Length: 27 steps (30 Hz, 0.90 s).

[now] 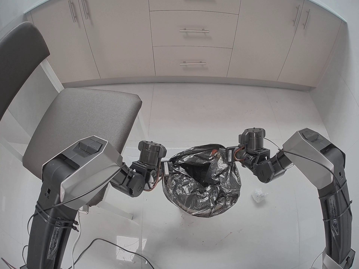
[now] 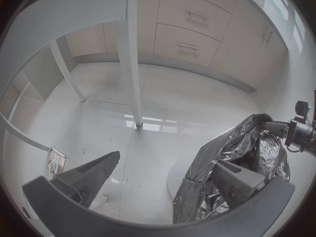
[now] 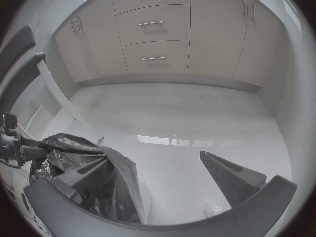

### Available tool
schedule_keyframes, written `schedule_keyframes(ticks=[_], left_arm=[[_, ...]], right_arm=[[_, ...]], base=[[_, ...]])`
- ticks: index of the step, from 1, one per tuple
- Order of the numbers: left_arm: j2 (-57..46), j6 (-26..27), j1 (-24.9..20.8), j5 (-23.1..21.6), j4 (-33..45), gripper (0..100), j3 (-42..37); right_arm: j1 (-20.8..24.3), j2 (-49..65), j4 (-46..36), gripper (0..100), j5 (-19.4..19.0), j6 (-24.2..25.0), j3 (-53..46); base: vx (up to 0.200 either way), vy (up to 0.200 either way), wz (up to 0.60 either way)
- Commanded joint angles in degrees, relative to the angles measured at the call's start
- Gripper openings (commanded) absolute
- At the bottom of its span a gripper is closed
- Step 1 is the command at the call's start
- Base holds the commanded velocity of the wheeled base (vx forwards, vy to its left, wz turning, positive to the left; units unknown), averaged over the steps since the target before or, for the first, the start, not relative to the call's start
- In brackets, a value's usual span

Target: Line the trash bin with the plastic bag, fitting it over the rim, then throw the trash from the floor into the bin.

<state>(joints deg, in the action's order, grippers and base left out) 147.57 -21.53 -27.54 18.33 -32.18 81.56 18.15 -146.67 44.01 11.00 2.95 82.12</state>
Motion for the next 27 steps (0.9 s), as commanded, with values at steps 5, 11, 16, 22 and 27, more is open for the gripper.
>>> schedule_keyframes(ticks=[5, 11, 16, 22, 27], left_arm=[[2.0, 1.4, 0.8, 0.0, -0.1, 100, 1.2], [3.5, 1.4, 0.9, 0.2, -0.1, 100, 2.4], [4.0, 1.5, 0.9, 0.2, -0.2, 100, 2.5], [4.6, 1.4, 0.9, 0.2, -0.1, 100, 2.5], [4.7, 1.5, 0.9, 0.1, -0.1, 100, 2.5]], right_arm=[[-0.5, -1.8, -0.1, 100, 0.1, 0.0, 1.7], [-0.8, -2.7, -0.1, 100, 0.4, 0.0, 3.0], [-1.4, -3.6, -0.2, 100, 0.5, -0.1, 4.0], [-2.1, -4.4, -1.1, 100, 0.5, -0.1, 4.7], [-2.6, -5.4, -1.1, 100, 0.5, -0.1, 5.6]], base=[[0.0, 0.0, 0.0], [0.0, 0.0, 0.0], [0.0, 0.0, 0.0], [0.0, 0.0, 0.0], [0.0, 0.0, 0.0]])
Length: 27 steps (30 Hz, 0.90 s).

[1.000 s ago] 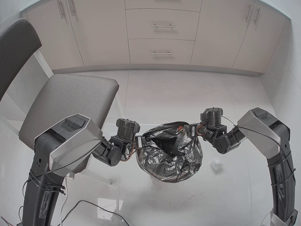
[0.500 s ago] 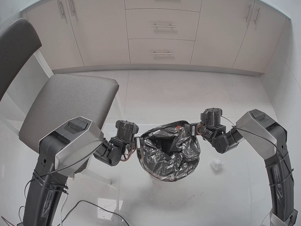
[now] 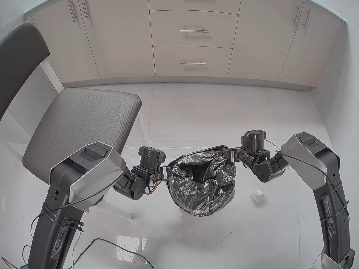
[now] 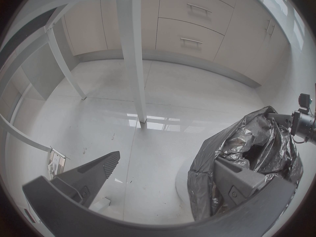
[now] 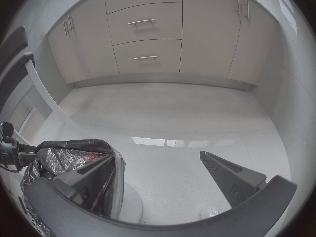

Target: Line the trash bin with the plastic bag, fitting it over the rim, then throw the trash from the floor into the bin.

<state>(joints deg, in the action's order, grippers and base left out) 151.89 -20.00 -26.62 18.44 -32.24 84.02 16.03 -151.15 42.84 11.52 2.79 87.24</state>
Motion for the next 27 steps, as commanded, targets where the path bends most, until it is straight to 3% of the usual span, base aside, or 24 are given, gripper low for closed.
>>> schedule_keyframes(ticks=[1, 20, 27], left_arm=[[0.4, 0.0, 0.0, 0.0, 0.0, 100, 0.0], [-1.5, -0.8, 0.6, 0.1, -0.2, 100, -1.3], [-5.9, -2.2, -1.6, 0.1, -0.6, 100, -4.5]], right_arm=[[-0.6, -1.1, 0.1, 100, 0.0, 0.0, 0.5], [-1.5, 0.4, 0.2, 100, 0.8, 0.5, -1.8], [-0.2, 7.6, 2.5, 100, 0.8, 0.5, -11.2]], base=[[0.0, 0.0, 0.0], [0.0, 0.0, 0.0], [0.0, 0.0, 0.0]])
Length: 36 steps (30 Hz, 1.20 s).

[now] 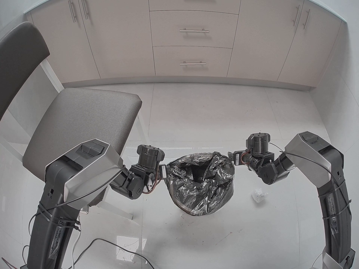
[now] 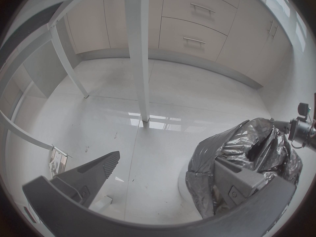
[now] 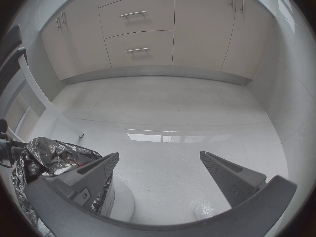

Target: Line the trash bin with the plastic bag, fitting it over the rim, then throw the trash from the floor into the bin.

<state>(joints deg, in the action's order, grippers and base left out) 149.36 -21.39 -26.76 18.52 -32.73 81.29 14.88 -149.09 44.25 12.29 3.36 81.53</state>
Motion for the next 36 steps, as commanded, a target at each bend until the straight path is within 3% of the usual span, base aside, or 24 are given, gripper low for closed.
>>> schedule_keyframes(ticks=[1, 13, 15, 23, 36], left_arm=[[-3.8, -1.2, -1.9, 0.0, -0.1, 100, -2.2], [-6.7, -2.9, -3.7, 0.0, -0.4, 100, -6.1], [-7.0, -3.0, -3.8, 0.0, -0.4, 100, -6.5], [-15.2, -7.4, -6.9, -0.1, -2.7, 100, -20.3], [-16.1, -8.0, -6.6, -0.1, -9.0, 100, -26.4]], right_arm=[[1.3, 7.1, 1.7, 100, 0.0, 0.1, -7.4], [5.3, 19.1, 5.6, 100, -0.4, 0.1, -27.1], [5.6, 19.4, 5.6, 100, -0.5, 0.1, -27.7], [7.5, 15.8, 5.6, 100, -0.5, 0.2, -28.4], [9.5, 11.5, 5.6, 100, -0.2, 0.3, -28.8]], base=[[0.0, 0.0, 0.0], [0.0, 0.0, 0.0], [0.0, 0.0, 0.0], [0.0, 0.0, 0.0], [0.0, 0.0, 0.0]])
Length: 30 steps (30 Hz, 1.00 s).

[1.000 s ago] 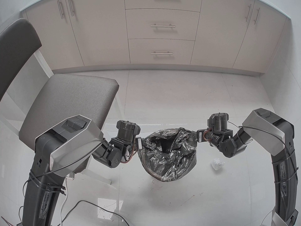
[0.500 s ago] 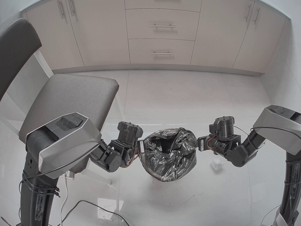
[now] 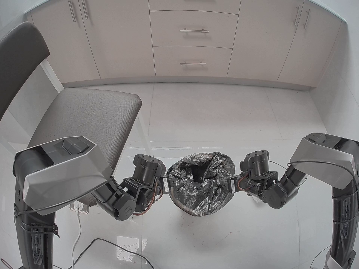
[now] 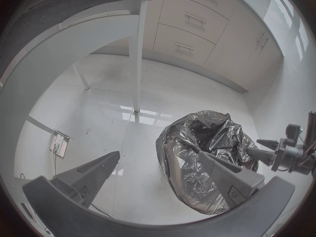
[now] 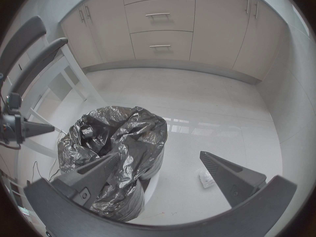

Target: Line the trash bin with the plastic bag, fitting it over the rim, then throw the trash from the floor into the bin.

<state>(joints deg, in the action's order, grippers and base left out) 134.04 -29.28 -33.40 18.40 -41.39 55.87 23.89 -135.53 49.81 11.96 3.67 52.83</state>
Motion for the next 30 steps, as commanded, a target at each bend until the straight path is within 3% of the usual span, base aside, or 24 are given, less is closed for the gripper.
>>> schedule_keyframes(ticks=[1, 17, 30], left_arm=[[-0.8, -0.1, 0.3, 0.1, -0.6, 100, -1.3], [-0.5, -0.2, 0.9, 0.0, -0.6, 100, -2.0], [-0.5, -0.2, 0.9, 0.1, -0.6, 100, -2.1]], right_arm=[[0.4, -2.2, 0.6, 100, 0.3, 0.0, -0.5], [-1.3, -0.8, 16.0, 100, 1.5, -0.4, -17.3], [-4.8, -1.9, 23.2, 100, 1.3, -0.5, -24.4]], base=[[0.0, 0.0, 0.0], [0.0, 0.0, 0.0], [0.0, 0.0, 0.0]])
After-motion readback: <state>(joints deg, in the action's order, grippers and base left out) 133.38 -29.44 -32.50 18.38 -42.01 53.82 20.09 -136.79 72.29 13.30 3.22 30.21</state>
